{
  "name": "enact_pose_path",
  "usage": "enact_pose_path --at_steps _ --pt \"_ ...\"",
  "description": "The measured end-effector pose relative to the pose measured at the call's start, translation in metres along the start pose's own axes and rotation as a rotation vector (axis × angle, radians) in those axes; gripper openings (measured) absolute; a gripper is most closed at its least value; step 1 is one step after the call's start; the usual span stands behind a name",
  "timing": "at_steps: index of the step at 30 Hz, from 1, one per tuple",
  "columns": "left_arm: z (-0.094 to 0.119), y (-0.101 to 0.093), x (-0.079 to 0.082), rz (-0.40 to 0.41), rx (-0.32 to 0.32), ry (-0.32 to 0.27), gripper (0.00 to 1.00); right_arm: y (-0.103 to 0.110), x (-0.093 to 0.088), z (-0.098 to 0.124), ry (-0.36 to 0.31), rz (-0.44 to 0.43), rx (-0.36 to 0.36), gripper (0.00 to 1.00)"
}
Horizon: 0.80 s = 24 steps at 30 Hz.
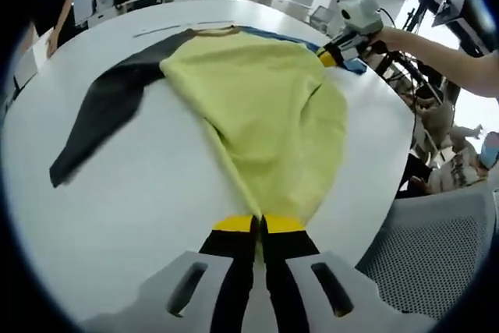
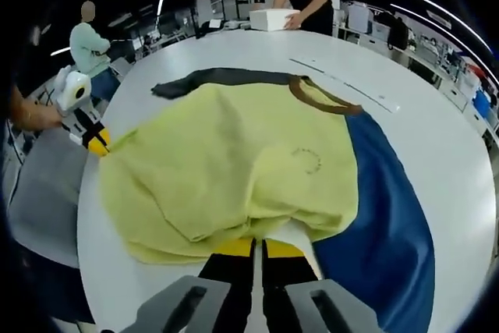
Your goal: Fold the garment on the visible template until the final outline fits inside the template.
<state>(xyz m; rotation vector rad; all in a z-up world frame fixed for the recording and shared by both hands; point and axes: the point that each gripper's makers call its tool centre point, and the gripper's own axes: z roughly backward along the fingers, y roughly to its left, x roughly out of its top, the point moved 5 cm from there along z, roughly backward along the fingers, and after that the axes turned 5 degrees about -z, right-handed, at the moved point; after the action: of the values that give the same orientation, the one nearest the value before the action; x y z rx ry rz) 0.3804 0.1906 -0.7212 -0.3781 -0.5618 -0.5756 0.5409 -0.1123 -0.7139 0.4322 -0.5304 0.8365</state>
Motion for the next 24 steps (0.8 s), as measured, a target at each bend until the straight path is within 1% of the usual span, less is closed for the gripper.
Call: enact_pose_path --at_steps 5,9,15,17,19,24 --pt "0.003 -0.001 0.002 -0.013 0.007 -0.006 0.00 0.003 -0.002 0.006 0.007 0.013 -0.007 0.00" --pt "0.009 0.000 0.005 -0.006 0.012 -0.019 0.00 0.007 -0.003 0.014 0.011 0.026 -0.018 0.00" --pt "0.013 0.002 0.008 0.022 0.013 -0.043 0.00 0.012 -0.006 0.024 0.024 0.025 -0.033 0.00" --pt "0.014 0.002 0.009 0.024 0.012 -0.047 0.00 0.013 -0.009 0.029 0.036 0.018 -0.046 0.00" --pt "0.016 0.002 0.010 0.026 0.010 -0.052 0.00 0.016 -0.012 0.034 0.035 0.020 -0.046 0.00" --pt "0.018 0.002 0.010 0.025 0.007 -0.054 0.00 0.020 -0.022 0.044 0.044 -0.004 -0.072 0.00"
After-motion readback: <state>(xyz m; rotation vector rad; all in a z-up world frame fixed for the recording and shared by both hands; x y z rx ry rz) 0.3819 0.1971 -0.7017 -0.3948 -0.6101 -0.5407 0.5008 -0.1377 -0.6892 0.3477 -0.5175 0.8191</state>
